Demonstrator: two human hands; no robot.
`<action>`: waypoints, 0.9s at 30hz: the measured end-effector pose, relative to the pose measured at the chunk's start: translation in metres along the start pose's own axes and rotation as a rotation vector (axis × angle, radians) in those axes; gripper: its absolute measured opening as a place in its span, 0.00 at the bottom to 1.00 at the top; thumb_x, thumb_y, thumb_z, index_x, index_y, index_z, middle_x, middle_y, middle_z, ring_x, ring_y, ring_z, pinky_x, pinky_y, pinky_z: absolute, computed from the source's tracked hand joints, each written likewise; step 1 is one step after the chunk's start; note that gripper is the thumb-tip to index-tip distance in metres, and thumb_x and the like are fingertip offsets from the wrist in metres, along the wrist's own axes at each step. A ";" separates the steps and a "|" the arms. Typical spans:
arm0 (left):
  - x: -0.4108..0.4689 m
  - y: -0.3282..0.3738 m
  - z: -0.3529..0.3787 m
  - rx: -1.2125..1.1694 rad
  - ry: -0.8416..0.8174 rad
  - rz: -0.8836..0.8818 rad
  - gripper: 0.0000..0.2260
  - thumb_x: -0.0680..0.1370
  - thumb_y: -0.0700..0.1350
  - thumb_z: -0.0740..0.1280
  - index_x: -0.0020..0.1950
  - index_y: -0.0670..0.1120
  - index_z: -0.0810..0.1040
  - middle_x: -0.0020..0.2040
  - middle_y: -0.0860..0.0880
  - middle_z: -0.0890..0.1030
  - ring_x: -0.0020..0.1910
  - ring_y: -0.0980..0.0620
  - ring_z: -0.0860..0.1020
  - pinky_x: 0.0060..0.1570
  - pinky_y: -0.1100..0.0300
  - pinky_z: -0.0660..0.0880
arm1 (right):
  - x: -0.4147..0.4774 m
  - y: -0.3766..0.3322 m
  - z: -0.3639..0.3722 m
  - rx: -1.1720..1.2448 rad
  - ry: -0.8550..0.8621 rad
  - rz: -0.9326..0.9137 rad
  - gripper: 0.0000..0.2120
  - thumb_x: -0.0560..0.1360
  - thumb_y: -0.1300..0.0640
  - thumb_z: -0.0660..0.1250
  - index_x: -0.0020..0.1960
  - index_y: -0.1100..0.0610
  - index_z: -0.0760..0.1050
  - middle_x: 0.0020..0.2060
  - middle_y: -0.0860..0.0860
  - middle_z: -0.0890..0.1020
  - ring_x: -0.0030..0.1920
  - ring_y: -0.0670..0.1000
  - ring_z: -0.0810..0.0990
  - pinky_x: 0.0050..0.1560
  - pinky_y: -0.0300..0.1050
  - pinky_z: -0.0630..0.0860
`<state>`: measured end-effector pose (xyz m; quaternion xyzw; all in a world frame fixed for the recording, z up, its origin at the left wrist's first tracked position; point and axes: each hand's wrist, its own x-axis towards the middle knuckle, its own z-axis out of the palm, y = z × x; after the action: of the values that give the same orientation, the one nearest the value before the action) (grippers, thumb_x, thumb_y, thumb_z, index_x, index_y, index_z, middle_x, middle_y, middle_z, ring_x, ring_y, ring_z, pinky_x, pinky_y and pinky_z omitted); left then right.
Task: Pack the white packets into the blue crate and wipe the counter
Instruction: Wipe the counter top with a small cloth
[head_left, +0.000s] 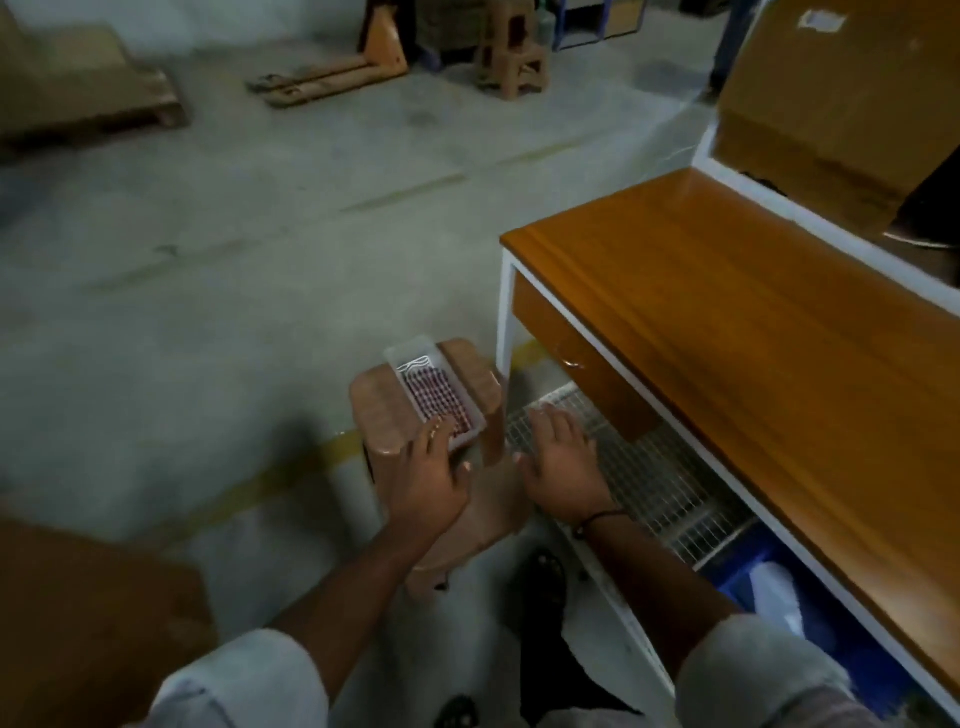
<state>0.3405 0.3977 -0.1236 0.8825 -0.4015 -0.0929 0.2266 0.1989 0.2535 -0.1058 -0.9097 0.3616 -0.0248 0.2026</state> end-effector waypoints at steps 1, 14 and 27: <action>0.007 -0.005 0.005 0.015 -0.033 -0.047 0.30 0.74 0.54 0.62 0.75 0.47 0.69 0.72 0.44 0.72 0.64 0.38 0.75 0.63 0.45 0.72 | 0.018 0.001 0.007 -0.014 -0.036 -0.022 0.33 0.80 0.44 0.59 0.81 0.50 0.53 0.79 0.55 0.57 0.79 0.59 0.53 0.75 0.65 0.52; 0.111 -0.022 0.035 0.143 -0.229 -0.533 0.34 0.78 0.51 0.63 0.82 0.50 0.53 0.81 0.44 0.54 0.75 0.37 0.62 0.71 0.47 0.62 | 0.194 -0.003 0.063 -0.159 -0.371 -0.381 0.28 0.75 0.57 0.63 0.74 0.52 0.65 0.72 0.56 0.65 0.73 0.62 0.61 0.72 0.62 0.60; 0.139 -0.064 0.082 0.233 -0.370 -0.621 0.38 0.79 0.49 0.63 0.83 0.49 0.44 0.81 0.40 0.36 0.79 0.33 0.50 0.75 0.42 0.56 | 0.249 -0.022 0.138 -0.321 -0.469 -0.468 0.18 0.74 0.58 0.64 0.63 0.56 0.74 0.66 0.58 0.71 0.67 0.62 0.65 0.64 0.59 0.65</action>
<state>0.4464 0.3036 -0.2232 0.9503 -0.1569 -0.2687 0.0093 0.4230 0.1499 -0.2490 -0.9690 0.0870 0.1956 0.1236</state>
